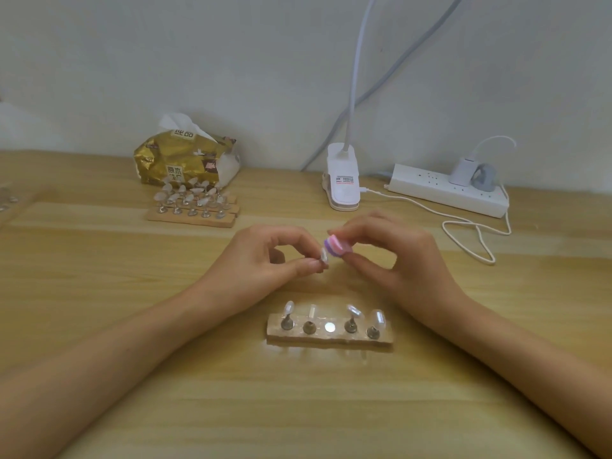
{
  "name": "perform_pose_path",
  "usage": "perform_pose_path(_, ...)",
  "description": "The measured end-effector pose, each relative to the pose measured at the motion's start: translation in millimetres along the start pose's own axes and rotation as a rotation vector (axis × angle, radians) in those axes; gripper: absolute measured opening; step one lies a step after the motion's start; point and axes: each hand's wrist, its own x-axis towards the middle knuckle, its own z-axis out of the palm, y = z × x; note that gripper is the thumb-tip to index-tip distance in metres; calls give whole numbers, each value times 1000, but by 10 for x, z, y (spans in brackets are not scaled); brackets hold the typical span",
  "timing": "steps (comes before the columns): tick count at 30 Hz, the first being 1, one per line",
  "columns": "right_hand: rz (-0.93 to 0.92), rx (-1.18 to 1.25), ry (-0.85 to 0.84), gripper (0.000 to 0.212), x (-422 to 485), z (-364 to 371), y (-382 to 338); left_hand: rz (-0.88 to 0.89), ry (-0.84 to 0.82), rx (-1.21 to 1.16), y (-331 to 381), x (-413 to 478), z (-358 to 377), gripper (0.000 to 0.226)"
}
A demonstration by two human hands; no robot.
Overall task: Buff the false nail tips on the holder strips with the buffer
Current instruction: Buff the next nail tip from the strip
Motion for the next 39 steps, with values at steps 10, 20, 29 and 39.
perform_pose_path(10, 59, 84, 34, 11, 24, -1, -12, -12, 9, 9, 27, -20, 6, 8)
perform_pose_path(20, -64, -7, 0, 12, -21, 3, -82, -57, 25, 18, 29, -16, 12, 2)
perform_pose_path(29, 16, 9, -41, 9, -7, 35, -59, -79, 58, 20, 21, -8, 14, 4)
perform_pose_path(39, 55, 41, 2, 10, -2, -12, -31, -77, 34, 8, 41, -20, 23, 5)
